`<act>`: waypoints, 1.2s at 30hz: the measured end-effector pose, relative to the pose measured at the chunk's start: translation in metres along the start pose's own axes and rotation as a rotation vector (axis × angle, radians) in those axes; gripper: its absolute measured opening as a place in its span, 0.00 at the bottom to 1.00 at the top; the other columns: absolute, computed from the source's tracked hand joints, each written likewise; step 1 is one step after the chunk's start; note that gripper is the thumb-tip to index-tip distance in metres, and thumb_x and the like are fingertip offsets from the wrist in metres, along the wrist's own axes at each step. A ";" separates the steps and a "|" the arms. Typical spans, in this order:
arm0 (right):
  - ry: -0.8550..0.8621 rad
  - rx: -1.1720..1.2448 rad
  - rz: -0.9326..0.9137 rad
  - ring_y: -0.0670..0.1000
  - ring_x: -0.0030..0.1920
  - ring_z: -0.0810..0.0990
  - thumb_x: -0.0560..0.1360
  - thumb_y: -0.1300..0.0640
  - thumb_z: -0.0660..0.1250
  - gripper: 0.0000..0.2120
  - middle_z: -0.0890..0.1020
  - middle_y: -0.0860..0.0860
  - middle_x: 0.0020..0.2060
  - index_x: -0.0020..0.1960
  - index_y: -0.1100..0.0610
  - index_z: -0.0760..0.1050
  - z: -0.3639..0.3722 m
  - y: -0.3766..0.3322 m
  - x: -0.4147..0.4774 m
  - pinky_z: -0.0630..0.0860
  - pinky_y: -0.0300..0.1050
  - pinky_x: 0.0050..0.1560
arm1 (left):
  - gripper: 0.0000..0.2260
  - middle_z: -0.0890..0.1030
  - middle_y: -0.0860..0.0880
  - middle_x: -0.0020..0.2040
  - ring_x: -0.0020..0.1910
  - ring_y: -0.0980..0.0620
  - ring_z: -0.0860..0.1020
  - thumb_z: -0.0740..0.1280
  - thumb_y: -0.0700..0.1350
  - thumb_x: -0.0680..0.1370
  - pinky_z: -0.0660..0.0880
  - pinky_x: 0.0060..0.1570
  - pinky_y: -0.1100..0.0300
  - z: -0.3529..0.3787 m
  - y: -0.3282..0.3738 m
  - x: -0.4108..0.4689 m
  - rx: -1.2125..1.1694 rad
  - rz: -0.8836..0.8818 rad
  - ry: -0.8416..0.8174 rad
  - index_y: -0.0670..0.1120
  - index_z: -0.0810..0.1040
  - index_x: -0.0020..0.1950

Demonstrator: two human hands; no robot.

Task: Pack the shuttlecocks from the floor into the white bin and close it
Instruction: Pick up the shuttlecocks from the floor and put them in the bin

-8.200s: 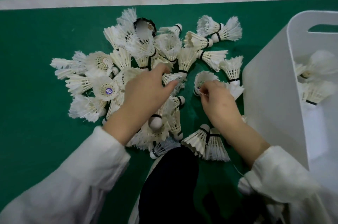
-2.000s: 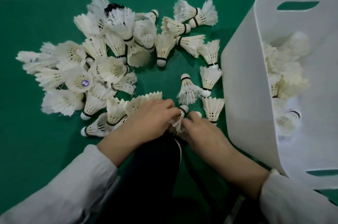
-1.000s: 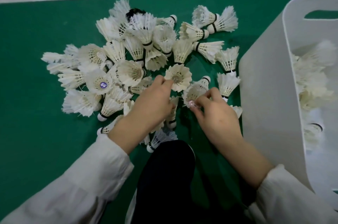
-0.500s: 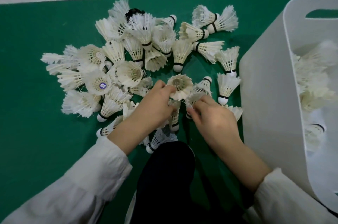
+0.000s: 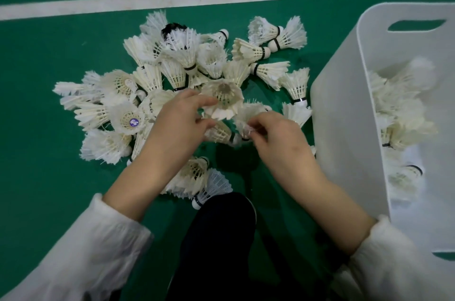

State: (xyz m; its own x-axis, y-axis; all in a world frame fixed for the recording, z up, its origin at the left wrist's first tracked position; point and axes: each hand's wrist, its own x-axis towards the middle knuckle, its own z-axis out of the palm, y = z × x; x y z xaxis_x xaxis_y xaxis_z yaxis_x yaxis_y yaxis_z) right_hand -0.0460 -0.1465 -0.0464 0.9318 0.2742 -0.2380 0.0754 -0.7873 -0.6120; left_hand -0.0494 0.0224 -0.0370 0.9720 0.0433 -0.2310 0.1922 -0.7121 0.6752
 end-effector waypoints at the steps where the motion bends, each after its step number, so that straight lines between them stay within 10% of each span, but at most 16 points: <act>1: 0.015 0.014 -0.013 0.54 0.49 0.77 0.76 0.61 0.62 0.08 0.80 0.55 0.48 0.53 0.60 0.78 -0.007 -0.003 0.002 0.69 0.42 0.49 | 0.15 0.73 0.53 0.55 0.43 0.56 0.77 0.69 0.40 0.74 0.78 0.46 0.61 -0.002 0.003 0.000 -0.012 0.002 0.020 0.47 0.78 0.60; 12: -0.021 0.145 -0.024 0.44 0.34 0.81 0.73 0.57 0.69 0.02 0.81 0.48 0.35 0.43 0.55 0.78 -0.158 -0.023 0.035 0.80 0.39 0.36 | 0.14 0.75 0.53 0.53 0.40 0.62 0.75 0.70 0.51 0.73 0.67 0.38 0.74 -0.029 0.060 0.003 0.089 0.125 0.096 0.50 0.79 0.57; 18: 0.002 0.057 0.022 0.48 0.35 0.82 0.73 0.56 0.69 0.03 0.83 0.51 0.36 0.41 0.54 0.77 -0.227 0.018 -0.002 0.81 0.43 0.41 | 0.17 0.74 0.52 0.54 0.40 0.58 0.73 0.71 0.51 0.71 0.66 0.43 0.61 -0.019 0.092 0.000 0.184 0.203 0.003 0.49 0.77 0.59; 26: -0.028 0.105 0.252 0.53 0.41 0.81 0.72 0.58 0.68 0.07 0.81 0.50 0.38 0.36 0.50 0.75 -0.156 0.114 -0.041 0.77 0.43 0.41 | 0.21 0.75 0.55 0.46 0.39 0.61 0.70 0.60 0.62 0.70 0.65 0.39 0.60 0.011 0.098 -0.011 0.266 0.202 -0.062 0.50 0.79 0.53; 36: -0.159 -0.051 0.236 0.52 0.48 0.80 0.75 0.62 0.62 0.10 0.83 0.55 0.48 0.53 0.58 0.80 -0.105 0.143 -0.016 0.74 0.41 0.49 | 0.20 0.75 0.59 0.46 0.40 0.63 0.72 0.60 0.64 0.69 0.67 0.40 0.62 0.037 0.097 -0.015 0.272 0.189 -0.130 0.54 0.78 0.50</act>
State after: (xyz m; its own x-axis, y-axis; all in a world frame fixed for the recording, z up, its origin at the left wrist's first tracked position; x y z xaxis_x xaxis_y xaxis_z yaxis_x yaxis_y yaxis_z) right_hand -0.0132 -0.3212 -0.0508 0.8587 0.1601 -0.4869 -0.1153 -0.8652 -0.4879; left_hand -0.0505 -0.0733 0.0055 0.9582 -0.1838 -0.2192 -0.0491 -0.8606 0.5069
